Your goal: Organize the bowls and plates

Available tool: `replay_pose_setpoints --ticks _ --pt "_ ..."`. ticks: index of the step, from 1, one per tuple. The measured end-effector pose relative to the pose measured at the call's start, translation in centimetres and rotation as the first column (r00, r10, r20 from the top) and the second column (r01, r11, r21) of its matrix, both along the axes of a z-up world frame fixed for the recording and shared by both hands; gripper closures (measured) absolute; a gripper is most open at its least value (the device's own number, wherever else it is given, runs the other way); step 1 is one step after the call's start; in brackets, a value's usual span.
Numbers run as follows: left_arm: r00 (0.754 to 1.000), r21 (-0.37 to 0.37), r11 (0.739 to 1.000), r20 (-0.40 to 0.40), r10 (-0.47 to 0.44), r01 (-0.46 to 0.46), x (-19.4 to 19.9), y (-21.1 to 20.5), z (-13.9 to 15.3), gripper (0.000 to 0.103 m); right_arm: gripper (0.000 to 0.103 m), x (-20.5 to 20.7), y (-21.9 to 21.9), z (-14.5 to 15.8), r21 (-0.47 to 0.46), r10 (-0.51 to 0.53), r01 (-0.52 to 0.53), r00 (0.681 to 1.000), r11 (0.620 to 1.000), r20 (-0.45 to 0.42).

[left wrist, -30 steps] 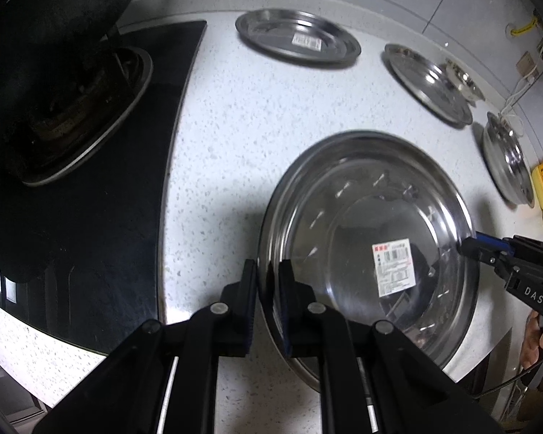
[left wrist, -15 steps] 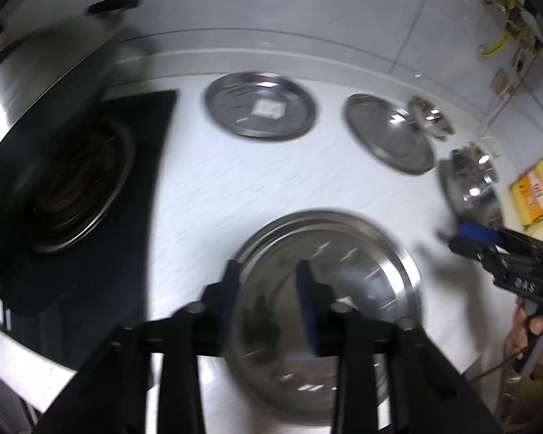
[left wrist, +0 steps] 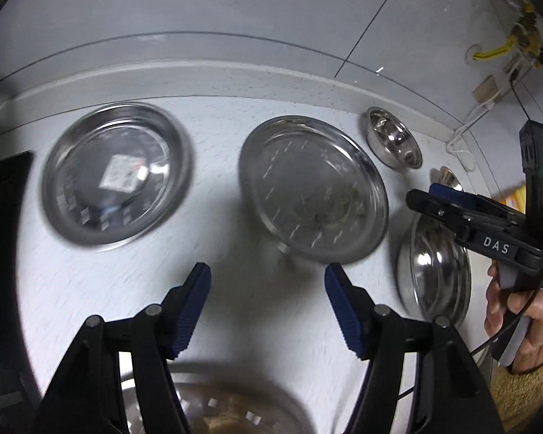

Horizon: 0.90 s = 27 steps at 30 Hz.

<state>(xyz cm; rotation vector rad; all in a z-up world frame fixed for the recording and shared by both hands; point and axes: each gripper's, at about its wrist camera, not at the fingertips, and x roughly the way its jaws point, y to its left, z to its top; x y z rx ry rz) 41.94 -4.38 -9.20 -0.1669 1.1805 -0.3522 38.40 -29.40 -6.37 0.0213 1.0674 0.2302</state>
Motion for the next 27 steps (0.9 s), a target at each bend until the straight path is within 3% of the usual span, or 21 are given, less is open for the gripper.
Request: replay_pose_setpoints --ticks 7,20,27 --pt "0.996 0.002 0.999 -0.071 0.048 -0.048 4.0 -1.4 -2.8 0.039 0.044 4.5 -1.7 -2.4 0.017 -0.033 0.034 0.996 0.999 -0.079" --pt "0.99 -0.002 0.996 -0.115 0.085 -0.086 7.1 -2.1 -5.5 0.039 0.044 7.4 -1.5 -5.5 0.012 -0.024 0.027 0.984 1.0 -0.176" --pt "0.991 0.008 0.997 -0.109 0.083 -0.083 7.9 -2.3 -5.8 0.039 0.058 8.0 -1.3 -6.8 -0.005 -0.009 0.008 0.979 1.0 -0.206"
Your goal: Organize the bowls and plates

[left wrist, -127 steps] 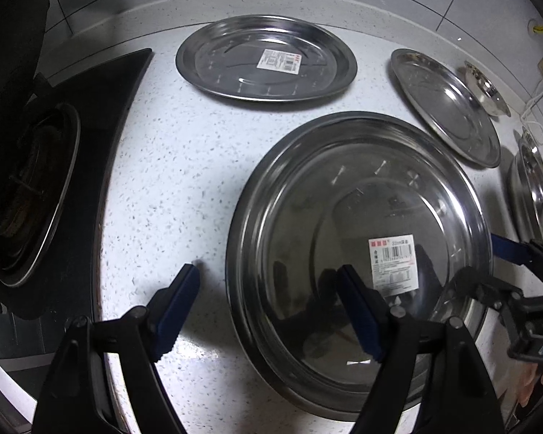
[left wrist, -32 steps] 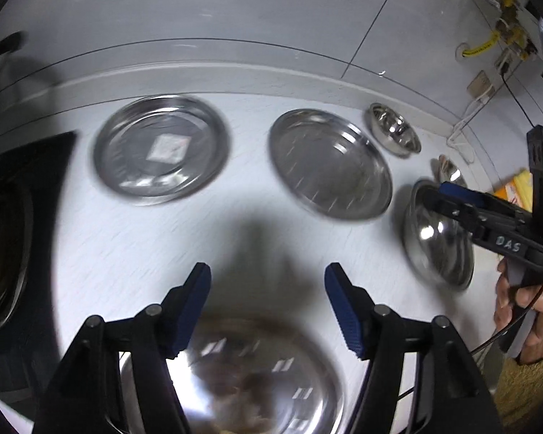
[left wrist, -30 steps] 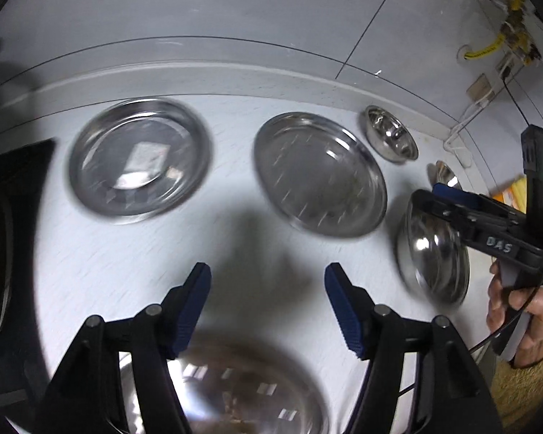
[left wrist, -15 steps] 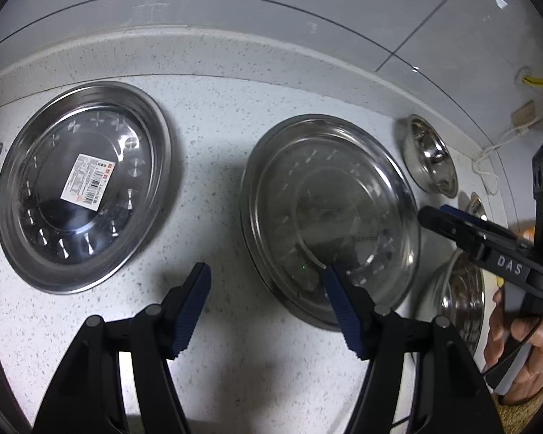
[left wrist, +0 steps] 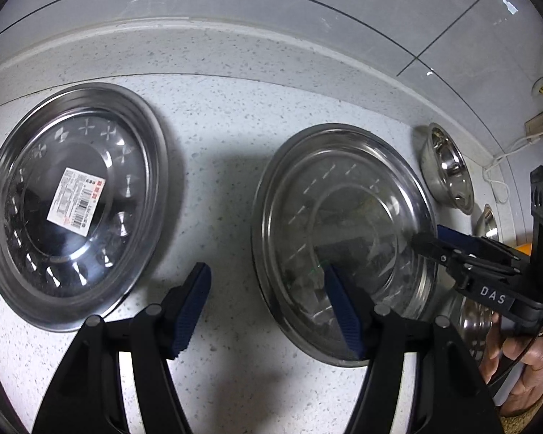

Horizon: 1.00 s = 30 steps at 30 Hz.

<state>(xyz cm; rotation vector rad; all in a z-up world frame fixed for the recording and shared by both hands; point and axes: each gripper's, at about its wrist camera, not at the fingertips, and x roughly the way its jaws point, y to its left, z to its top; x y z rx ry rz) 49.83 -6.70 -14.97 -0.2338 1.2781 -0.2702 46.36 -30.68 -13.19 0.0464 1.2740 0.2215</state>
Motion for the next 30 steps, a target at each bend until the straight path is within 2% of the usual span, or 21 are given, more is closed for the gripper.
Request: replay_pose_setpoints --ticks 5,7,8,10,12,14,17,20,27,30 --pt "1.0 -0.006 1.0 0.004 -0.006 0.006 0.3 -0.2 0.0 0.041 0.066 0.2 0.3 -0.9 -0.006 0.011 -0.011 1.0 1.0 -0.017" --pt "1.0 -0.009 1.0 0.008 -0.011 0.011 0.3 -0.3 0.0 0.041 0.071 0.2 0.4 -0.9 -0.011 0.018 -0.018 1.0 1.0 -0.011" --pt "1.0 -0.006 1.0 0.009 -0.01 0.01 0.3 -0.3 0.0 0.042 0.078 0.2 0.3 -0.9 -0.01 0.021 -0.021 1.0 1.0 -0.014" --pt "1.0 0.002 1.0 0.01 -0.015 0.015 0.4 -0.4 0.0 0.049 0.083 0.1 0.0 -0.8 -0.02 -0.001 0.0 1.0 1.0 -0.017" --pt "1.0 0.013 1.0 0.011 -0.021 0.021 0.5 -0.5 0.0 0.064 0.087 0.0 0.0 -0.9 -0.033 0.0 0.0 1.0 0.999 -0.01" --pt "1.0 0.001 1.0 0.006 -0.029 0.029 0.7 -0.5 0.0 0.072 0.087 -0.1 0.3 -1.0 -0.046 0.008 -0.008 1.0 0.999 -0.004" --pt "0.999 0.017 0.999 0.002 -0.04 0.04 0.8 -0.8 -0.1 0.078 0.087 -0.4 0.4 -1.0 -0.057 0.018 -0.017 1.0 0.998 0.007" --pt "0.999 0.026 0.999 0.001 -0.037 0.037 0.8 -0.6 -0.2 0.091 0.087 -0.4 0.6 -1.0 -0.073 0.022 -0.02 0.999 0.997 0.024" --pt "0.999 0.043 0.999 0.026 -0.033 0.032 0.3 -0.2 0.0 0.092 0.09 -1.6 1.2 -0.3 -0.101 0.031 -0.023 0.996 0.995 0.079" --pt "0.998 0.029 0.999 0.051 -0.021 0.019 -0.2 0.1 0.8 0.092 0.091 -1.9 0.8 0.7 -0.093 0.018 -0.008 0.994 0.996 0.111"
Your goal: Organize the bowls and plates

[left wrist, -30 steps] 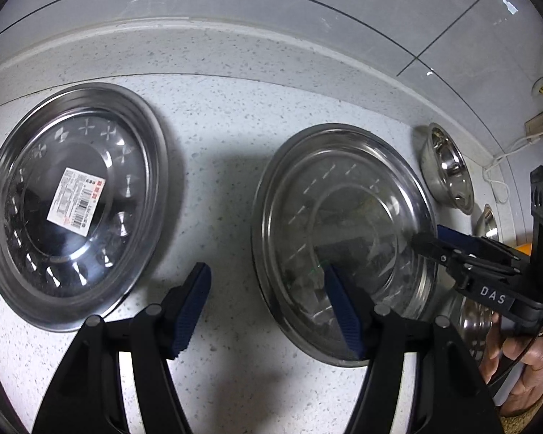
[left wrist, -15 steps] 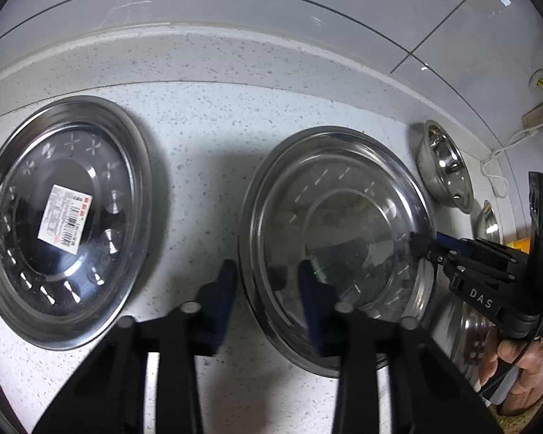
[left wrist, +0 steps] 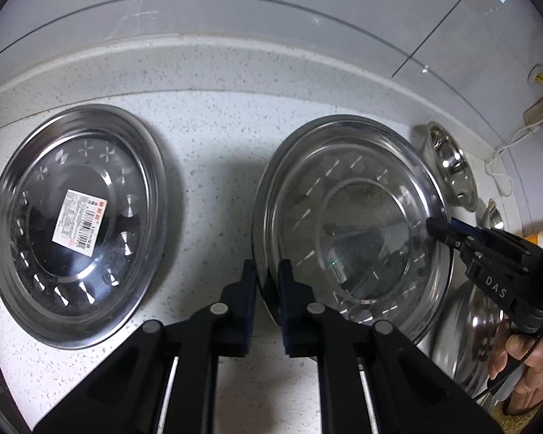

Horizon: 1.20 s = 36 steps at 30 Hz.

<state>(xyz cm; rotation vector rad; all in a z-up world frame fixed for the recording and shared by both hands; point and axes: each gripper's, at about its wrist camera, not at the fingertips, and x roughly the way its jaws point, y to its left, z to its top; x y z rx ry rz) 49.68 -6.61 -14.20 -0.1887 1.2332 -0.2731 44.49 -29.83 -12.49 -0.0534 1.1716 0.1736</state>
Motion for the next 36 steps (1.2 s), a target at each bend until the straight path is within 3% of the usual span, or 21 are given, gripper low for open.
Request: replay_pose_setpoints --ticks 9,18,30,36 --pt "0.999 -0.013 1.0 0.039 0.029 -0.029 -2.9 2.8 3.4 0.092 0.091 -1.7 0.3 3.5 0.026 0.001 -0.002 0.998 1.0 0.066" --pt "0.996 -0.01 0.998 0.058 0.065 -0.065 -10.7 7.2 6.8 0.092 0.091 -7.4 2.4 6.1 0.056 0.057 -0.063 0.994 0.996 0.093" --pt "0.997 -0.041 0.997 0.044 0.07 -0.069 -23.2 14.1 8.2 0.092 0.091 -18.1 9.6 8.0 0.067 0.121 -0.129 0.987 0.989 0.103" --pt "0.998 -0.031 0.998 0.012 0.062 -0.062 -26.6 16.9 7.1 0.092 0.091 -22.0 12.9 6.6 0.079 0.119 -0.124 0.991 0.989 0.066"
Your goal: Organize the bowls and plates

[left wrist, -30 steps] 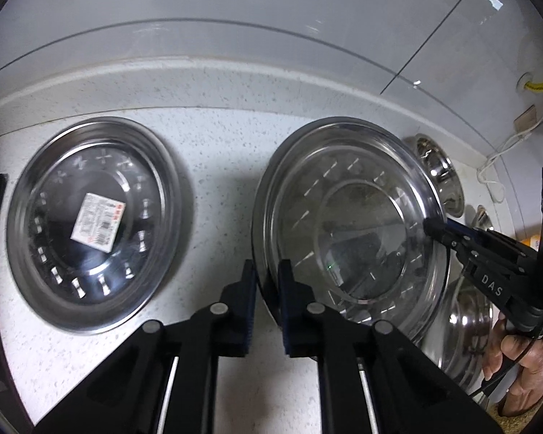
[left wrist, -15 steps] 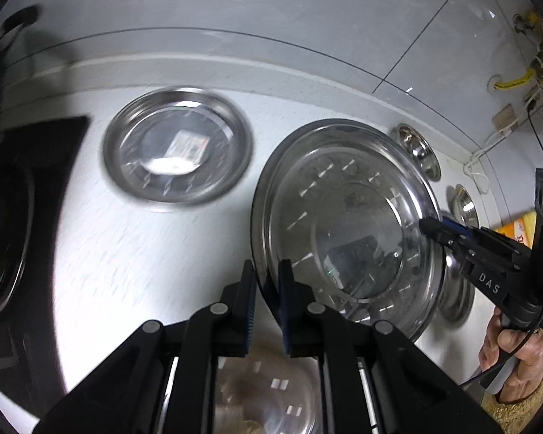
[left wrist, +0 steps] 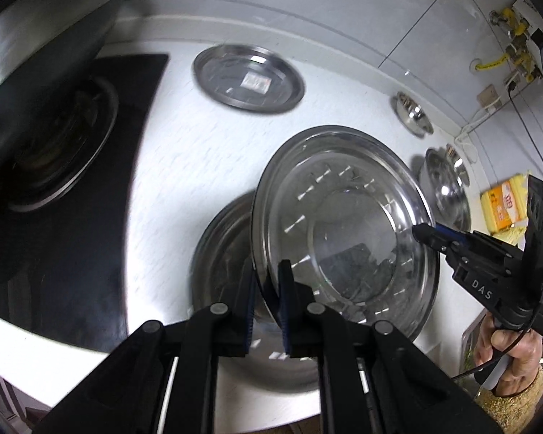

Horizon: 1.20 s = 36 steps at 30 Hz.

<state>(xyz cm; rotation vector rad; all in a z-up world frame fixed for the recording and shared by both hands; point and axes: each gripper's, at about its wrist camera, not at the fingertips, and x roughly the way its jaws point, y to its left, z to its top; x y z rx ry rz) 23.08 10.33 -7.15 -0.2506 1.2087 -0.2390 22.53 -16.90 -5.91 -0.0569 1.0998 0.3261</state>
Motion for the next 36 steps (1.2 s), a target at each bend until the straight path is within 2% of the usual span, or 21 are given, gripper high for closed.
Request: replay_pose_setpoints --ticks 8,19,30,36 --pt "0.999 0.024 1.0 -0.042 0.001 0.0 -2.3 2.8 -2.8 0.092 0.091 -2.5 3.2 -3.0 -0.013 -0.003 0.002 0.998 1.0 -0.057" --pt "0.999 0.077 0.997 -0.048 -0.024 0.027 -1.9 2.3 -4.3 0.092 0.091 -2.1 4.2 -5.1 -0.027 -0.039 0.037 0.995 0.999 -0.093" --pt "1.0 0.118 0.993 -0.018 -0.023 0.025 -1.4 1.9 -3.9 0.092 0.09 -1.7 3.6 -6.5 0.001 -0.029 0.029 0.992 1.0 -0.12" --pt "1.0 0.155 0.987 0.006 -0.028 0.026 -1.2 1.2 -3.1 0.092 0.09 -1.5 3.2 -5.4 0.024 -0.011 0.013 0.994 1.0 -0.104"
